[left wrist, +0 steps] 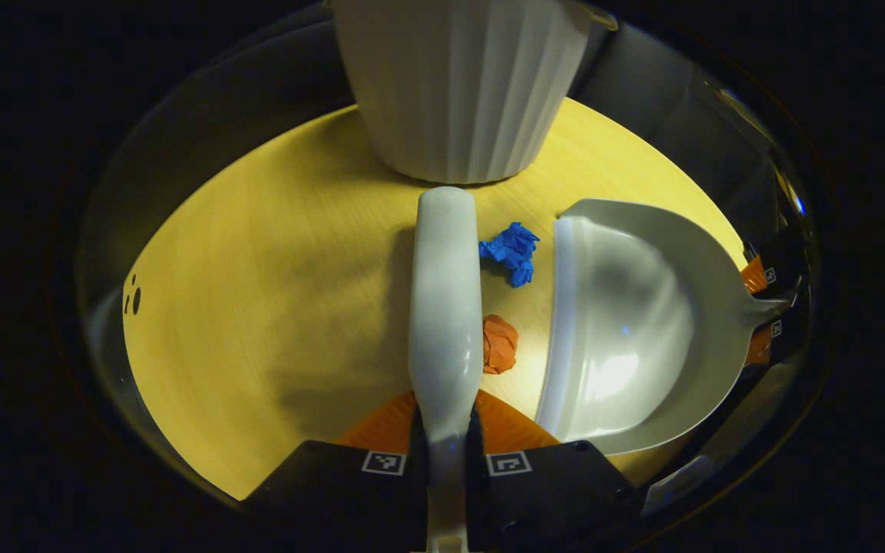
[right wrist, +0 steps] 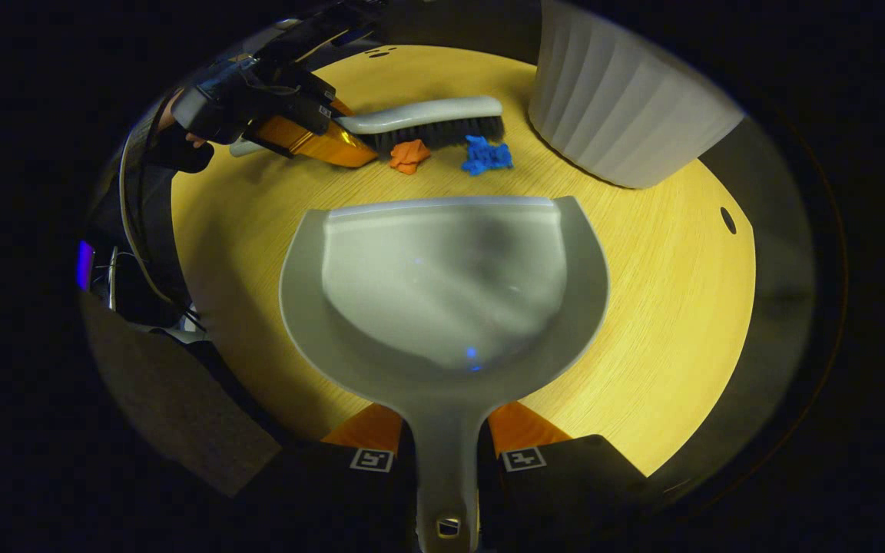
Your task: Pick up the small broom and dustpan from the desktop, sweep the trash into the dustpan with the broom, and then empty the trash into the garbage bin.
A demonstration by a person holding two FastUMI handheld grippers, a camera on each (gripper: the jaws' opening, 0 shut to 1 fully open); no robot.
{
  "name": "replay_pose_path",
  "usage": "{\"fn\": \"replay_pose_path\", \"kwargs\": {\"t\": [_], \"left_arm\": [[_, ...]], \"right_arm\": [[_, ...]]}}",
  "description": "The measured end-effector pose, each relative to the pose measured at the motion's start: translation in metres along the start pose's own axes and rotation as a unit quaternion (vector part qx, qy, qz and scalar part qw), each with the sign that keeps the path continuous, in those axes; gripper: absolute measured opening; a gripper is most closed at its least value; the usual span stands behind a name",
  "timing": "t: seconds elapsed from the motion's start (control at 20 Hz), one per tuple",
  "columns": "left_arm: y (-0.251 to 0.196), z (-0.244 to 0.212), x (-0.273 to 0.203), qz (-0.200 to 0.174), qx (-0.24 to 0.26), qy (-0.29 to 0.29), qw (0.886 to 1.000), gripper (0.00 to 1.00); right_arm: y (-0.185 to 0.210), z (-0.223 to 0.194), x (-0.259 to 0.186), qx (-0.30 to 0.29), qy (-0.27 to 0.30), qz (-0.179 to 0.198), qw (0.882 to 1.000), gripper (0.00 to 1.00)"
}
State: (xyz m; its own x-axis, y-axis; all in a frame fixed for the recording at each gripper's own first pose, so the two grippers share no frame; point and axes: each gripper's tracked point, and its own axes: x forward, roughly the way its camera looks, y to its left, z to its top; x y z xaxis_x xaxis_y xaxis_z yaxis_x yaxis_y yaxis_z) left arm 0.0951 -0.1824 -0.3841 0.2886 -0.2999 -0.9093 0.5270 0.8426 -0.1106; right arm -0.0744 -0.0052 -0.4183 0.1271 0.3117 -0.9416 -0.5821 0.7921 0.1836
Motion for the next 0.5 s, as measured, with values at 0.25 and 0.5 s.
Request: {"fn": "replay_pose_path", "kwargs": {"t": [0.25,0.5], "left_arm": [[-0.032,0.008,-0.006,-0.056,0.016,-0.003,0.998,0.24],[-0.063,0.002,-0.021,-0.099,0.014,0.005,0.995,0.24]], "right_arm": [[-0.007,-0.001,0.007,-0.013,-0.015,0.005,1.000,0.31],[-0.009,-0.001,0.011,-0.017,-0.034,0.008,0.999,0.31]]}}
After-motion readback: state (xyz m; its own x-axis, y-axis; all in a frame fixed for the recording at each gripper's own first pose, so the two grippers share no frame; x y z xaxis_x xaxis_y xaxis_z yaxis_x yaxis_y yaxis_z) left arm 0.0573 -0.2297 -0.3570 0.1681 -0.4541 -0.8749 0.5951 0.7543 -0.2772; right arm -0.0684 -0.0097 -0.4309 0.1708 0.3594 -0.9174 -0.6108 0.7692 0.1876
